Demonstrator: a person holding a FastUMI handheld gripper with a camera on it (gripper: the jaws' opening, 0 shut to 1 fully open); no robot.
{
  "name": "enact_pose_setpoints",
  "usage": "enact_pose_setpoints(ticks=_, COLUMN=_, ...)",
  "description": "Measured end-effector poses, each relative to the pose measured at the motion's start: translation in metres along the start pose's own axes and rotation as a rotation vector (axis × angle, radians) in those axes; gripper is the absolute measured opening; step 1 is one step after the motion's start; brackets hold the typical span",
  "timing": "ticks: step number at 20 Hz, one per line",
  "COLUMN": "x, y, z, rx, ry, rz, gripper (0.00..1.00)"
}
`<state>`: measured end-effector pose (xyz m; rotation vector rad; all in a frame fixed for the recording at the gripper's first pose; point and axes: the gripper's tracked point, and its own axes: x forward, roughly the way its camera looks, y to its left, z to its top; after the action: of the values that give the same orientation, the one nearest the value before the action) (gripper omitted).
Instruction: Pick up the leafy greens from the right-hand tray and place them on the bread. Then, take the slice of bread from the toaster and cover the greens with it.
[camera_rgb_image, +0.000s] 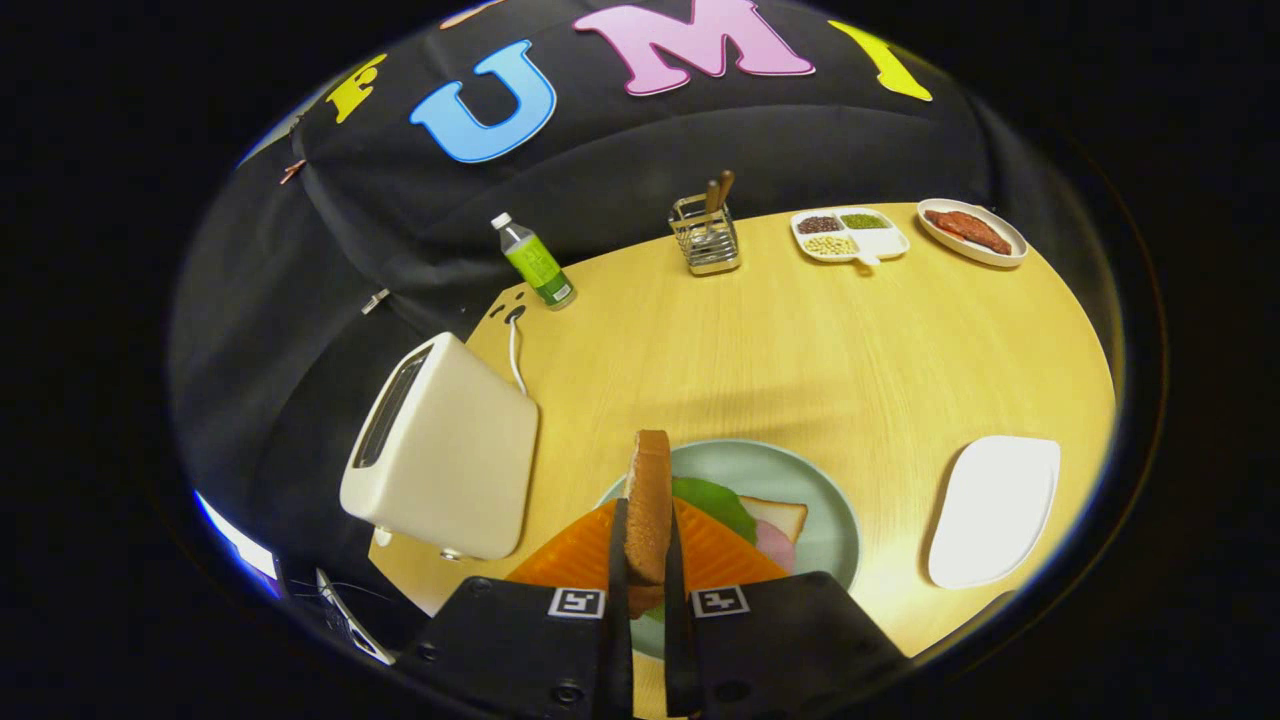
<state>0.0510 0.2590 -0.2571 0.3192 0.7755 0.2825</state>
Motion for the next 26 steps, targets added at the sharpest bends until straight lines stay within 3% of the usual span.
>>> enact_pose_setpoints(ticks=3, x=-0.001, y=-0.031, z=-0.005, rx=-0.053, ry=-0.003, rz=-0.086, gripper=0.29)
enact_pose_setpoints(ticks=8, x=-0.018, y=-0.068, z=-0.006, rx=-0.145, ry=-0.018, rz=-0.202, gripper=0.95)
enact_pose_setpoints(ticks=9, x=-0.027, y=-0.070, z=0.002, rx=-0.155, ry=-0.045, rz=-0.217, gripper=1.00)
enact_pose_setpoints(ticks=14, x=-0.092, y=-0.078, z=0.074, rx=-0.250, ry=-0.268, rz=-0.295, gripper=0.99)
enact_pose_setpoints(ticks=19, x=-0.186, y=-0.068, z=0.154, rx=-0.297, ry=-0.518, rz=-0.340, gripper=0.99)
enact_pose_setpoints(ticks=26, x=-0.291, y=-0.061, z=0.215, rx=-0.336, ry=-0.773, rz=-0.376, gripper=0.98)
